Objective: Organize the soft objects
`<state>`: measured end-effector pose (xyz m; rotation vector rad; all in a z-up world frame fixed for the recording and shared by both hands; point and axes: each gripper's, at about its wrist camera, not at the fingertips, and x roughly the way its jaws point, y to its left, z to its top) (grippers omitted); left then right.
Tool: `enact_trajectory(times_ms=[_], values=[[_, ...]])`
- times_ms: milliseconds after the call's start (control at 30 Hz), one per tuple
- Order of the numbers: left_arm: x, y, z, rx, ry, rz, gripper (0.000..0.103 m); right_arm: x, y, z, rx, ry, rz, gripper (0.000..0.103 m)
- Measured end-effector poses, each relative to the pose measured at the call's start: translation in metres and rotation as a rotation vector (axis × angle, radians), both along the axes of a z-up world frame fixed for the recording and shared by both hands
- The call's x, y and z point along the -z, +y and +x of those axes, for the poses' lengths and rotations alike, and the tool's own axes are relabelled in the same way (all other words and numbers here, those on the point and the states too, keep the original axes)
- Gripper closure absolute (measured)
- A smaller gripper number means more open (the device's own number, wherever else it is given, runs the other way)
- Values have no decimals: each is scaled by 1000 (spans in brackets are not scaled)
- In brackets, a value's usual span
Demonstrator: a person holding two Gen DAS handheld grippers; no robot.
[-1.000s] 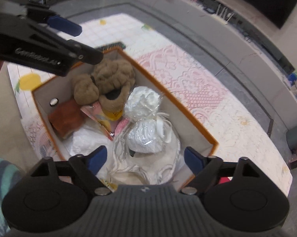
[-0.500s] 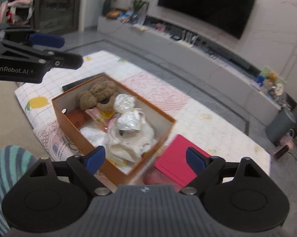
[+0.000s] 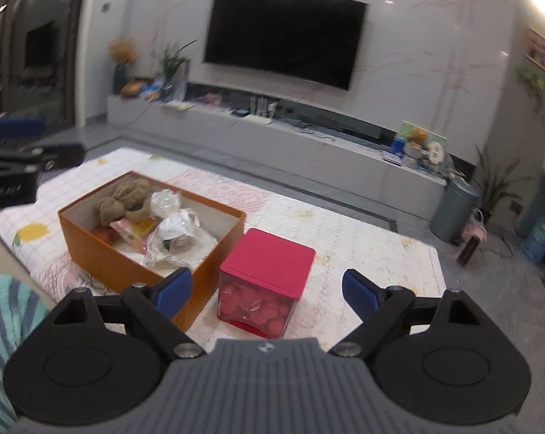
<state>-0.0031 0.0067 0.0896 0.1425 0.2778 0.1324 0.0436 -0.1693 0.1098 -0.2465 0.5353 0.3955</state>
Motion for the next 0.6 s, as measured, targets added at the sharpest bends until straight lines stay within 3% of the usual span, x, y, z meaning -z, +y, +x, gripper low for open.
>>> enact_trajectory(times_ms=[133, 300, 467, 600], values=[[14, -2, -10, -23, -10, 9, 13, 11, -18, -11, 87, 11, 89, 14], [37, 1, -12, -53, 71, -37, 9, 28, -28, -21, 171, 18, 119, 13], [62, 7, -17, -117, 146, -62, 9, 46, -28, -26, 194, 65, 156, 13], [79, 12, -20, -110, 206, -94, 9, 62, -15, -27, 185, 90, 140, 13]])
